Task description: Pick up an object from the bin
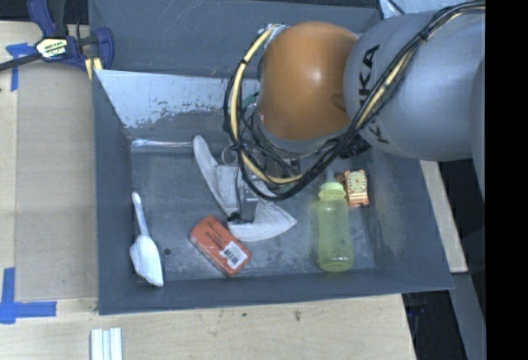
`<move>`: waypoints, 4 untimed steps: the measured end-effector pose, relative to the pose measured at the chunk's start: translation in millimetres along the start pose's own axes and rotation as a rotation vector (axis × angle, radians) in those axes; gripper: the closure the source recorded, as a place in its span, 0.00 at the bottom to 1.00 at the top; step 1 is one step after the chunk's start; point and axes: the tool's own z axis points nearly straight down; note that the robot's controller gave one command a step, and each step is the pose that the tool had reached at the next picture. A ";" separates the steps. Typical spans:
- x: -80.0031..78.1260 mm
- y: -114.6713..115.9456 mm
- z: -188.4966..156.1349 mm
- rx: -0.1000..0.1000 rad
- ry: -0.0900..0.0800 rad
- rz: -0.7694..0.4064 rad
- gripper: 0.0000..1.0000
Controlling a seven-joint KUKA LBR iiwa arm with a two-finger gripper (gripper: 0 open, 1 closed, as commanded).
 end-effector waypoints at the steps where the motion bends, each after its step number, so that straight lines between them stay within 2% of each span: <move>1: -1.7 -0.6 -4.8 -0.001 -0.008 0.002 0.00; 2: -15.0 -29.8 34.0 -0.002 -0.015 -0.029 0.00; 3: -15.7 -53.8 71.2 0.002 -0.003 0.000 0.00; 4: -65.7 -79.8 98.4 -0.001 -0.013 0.062 1.00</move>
Offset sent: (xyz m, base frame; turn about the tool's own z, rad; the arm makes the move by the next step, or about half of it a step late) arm 0.0197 -0.0502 -0.0619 -0.0396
